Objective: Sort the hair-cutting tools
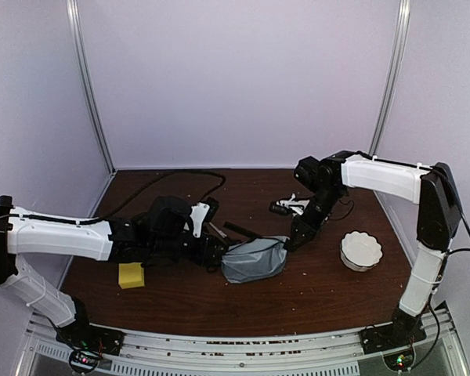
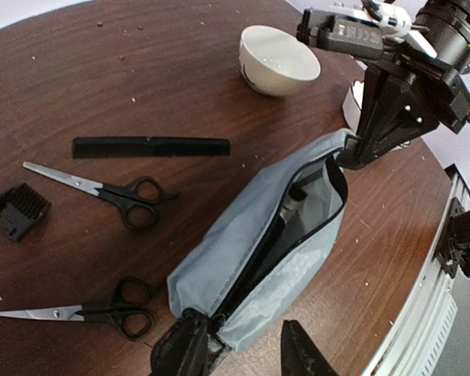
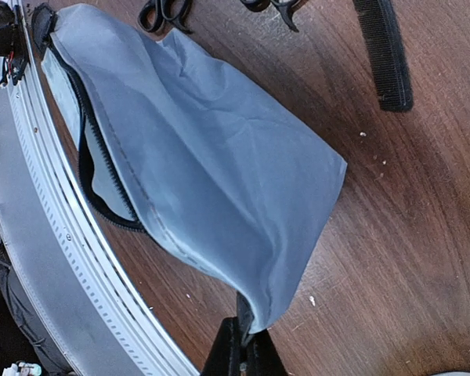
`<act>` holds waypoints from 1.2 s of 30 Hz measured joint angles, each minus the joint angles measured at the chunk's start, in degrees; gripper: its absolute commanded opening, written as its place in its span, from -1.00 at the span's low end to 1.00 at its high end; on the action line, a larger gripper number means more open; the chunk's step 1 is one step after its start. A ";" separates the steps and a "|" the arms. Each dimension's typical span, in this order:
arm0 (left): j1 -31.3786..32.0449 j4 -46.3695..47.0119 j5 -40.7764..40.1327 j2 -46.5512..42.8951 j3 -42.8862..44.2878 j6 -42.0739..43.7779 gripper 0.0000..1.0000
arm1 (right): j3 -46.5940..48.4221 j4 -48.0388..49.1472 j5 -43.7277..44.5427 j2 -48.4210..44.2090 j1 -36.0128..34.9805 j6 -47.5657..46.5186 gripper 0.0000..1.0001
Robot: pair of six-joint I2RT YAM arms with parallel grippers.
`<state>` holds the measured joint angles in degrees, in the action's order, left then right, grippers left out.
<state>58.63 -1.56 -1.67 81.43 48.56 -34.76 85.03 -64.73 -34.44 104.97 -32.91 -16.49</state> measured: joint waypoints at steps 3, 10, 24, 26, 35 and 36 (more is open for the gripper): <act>0.63 -0.85 1.73 0.02 -0.13 -2.12 -0.25 | -1.33 0.02 -0.39 0.00 -0.02 -0.24 -1.00; 0.96 -4.94 3.30 0.02 -0.13 -5.99 -0.20 | -2.51 -0.02 -1.31 0.00 -0.02 -0.31 -1.00; -0.72 -12.50 -4.42 -2.89 -0.09 -7.72 -0.11 | -3.43 -0.07 -1.11 -0.85 0.15 -1.40 -0.49; -1.36 -13.97 -7.56 -4.07 -0.09 -7.41 -0.01 | -3.43 -0.31 -0.66 -1.57 0.15 -1.95 -0.35; -6.03 -20.33 -17.49 -11.67 2.21 -3.30 0.74 | 0.09 -1.53 3.98 -10.23 0.24 -4.66 -0.17; -6.97 -21.40 -17.62 -12.04 3.89 -3.41 0.83 | 0.59 -1.31 4.57 -11.52 0.28 -4.76 -0.17</act>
<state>51.66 -22.96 -19.29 69.38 52.45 -38.17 85.62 -66.04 -29.87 93.45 -32.62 -21.26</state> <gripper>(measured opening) 0.811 0.409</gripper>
